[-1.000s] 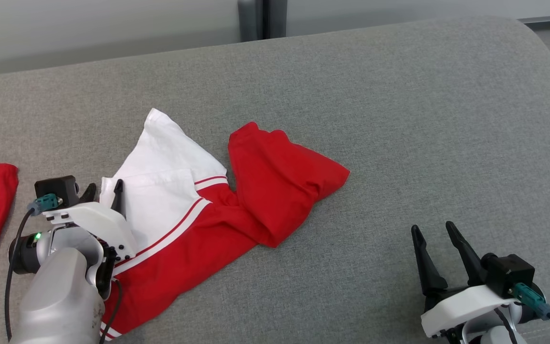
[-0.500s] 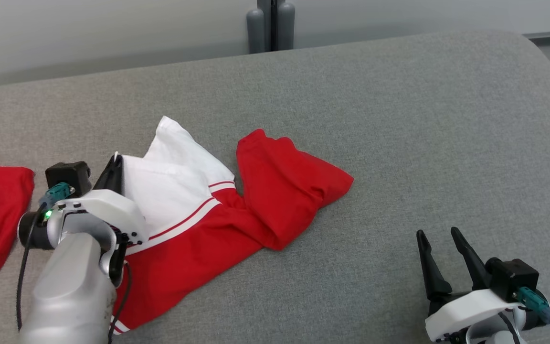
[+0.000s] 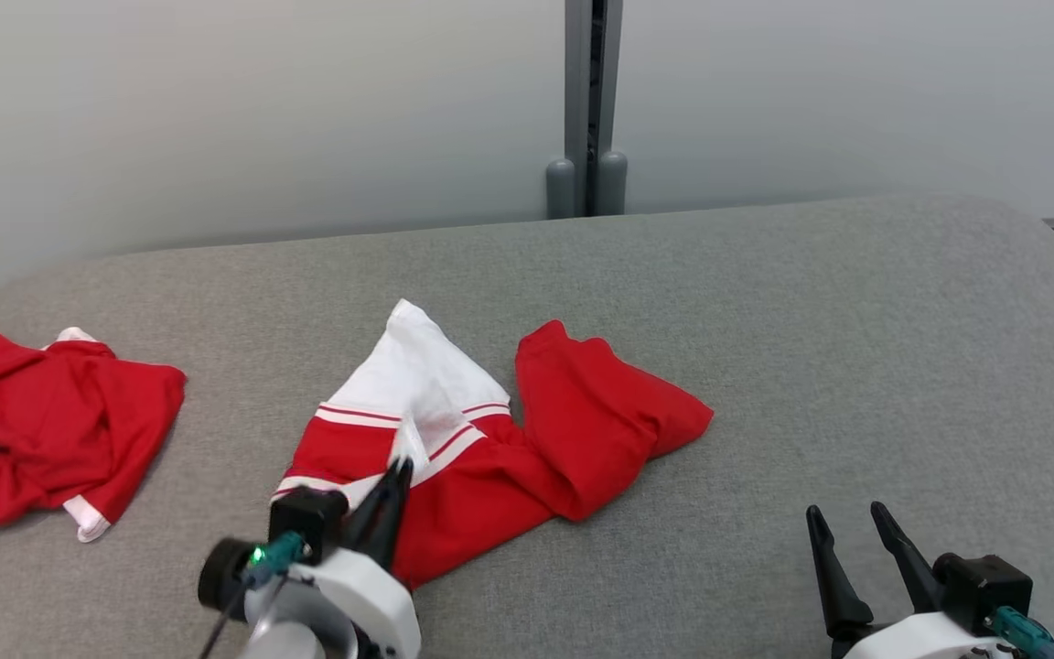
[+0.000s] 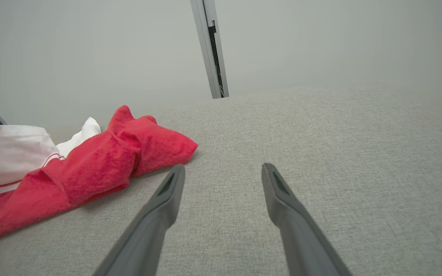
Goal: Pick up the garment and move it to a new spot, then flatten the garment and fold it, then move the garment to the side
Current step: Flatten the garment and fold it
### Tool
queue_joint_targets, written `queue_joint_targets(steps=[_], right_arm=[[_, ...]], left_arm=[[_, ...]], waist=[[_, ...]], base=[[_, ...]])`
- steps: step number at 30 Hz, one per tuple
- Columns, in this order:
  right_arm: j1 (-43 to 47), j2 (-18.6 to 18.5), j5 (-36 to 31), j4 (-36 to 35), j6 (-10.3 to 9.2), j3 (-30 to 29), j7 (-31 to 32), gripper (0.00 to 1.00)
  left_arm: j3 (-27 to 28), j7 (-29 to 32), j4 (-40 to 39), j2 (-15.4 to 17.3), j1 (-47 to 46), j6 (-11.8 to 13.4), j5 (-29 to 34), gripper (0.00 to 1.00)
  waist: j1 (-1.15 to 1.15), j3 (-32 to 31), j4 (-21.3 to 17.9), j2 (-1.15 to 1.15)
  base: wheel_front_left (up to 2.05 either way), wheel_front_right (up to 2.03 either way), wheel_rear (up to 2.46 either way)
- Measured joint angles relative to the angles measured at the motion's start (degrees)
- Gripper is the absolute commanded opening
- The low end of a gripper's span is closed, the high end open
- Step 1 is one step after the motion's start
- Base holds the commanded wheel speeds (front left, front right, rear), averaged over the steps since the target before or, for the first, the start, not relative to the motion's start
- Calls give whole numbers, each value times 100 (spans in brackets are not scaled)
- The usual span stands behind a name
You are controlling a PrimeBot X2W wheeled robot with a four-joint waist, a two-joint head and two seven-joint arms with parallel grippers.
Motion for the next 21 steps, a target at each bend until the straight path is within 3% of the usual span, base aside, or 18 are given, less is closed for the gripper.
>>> queue_joint_targets(steps=[5,12,13,14,15,21], right_arm=[[85,1,-15,31,-1,-38,0,100],[147,1,-53,41,-1,-62,0,100],[147,2,-53,41,0,-53,0,100],[147,2,-53,41,0,-53,0,100],[146,1,-52,42,-1,-31,0,100],[140,2,-41,22,-1,48,0,100]], left_arm=[[-245,200,-30,-18,704,10,-259,0],[-130,497,145,210,1095,269,-371,0],[-86,517,159,252,1095,318,-383,17],[-86,517,159,252,1095,318,-383,68],[-3,475,133,300,1093,374,-433,100],[231,292,-175,349,836,568,-537,100]], waist=[[0,-174,198,0],[0,-243,380,0],[0,-242,394,0],[0,-242,394,0],[0,-235,411,0],[0,-197,383,0]], base=[[0,0,0],[0,0,0],[0,0,0],[0,0,0],[0,0,0],[0,0,0]])
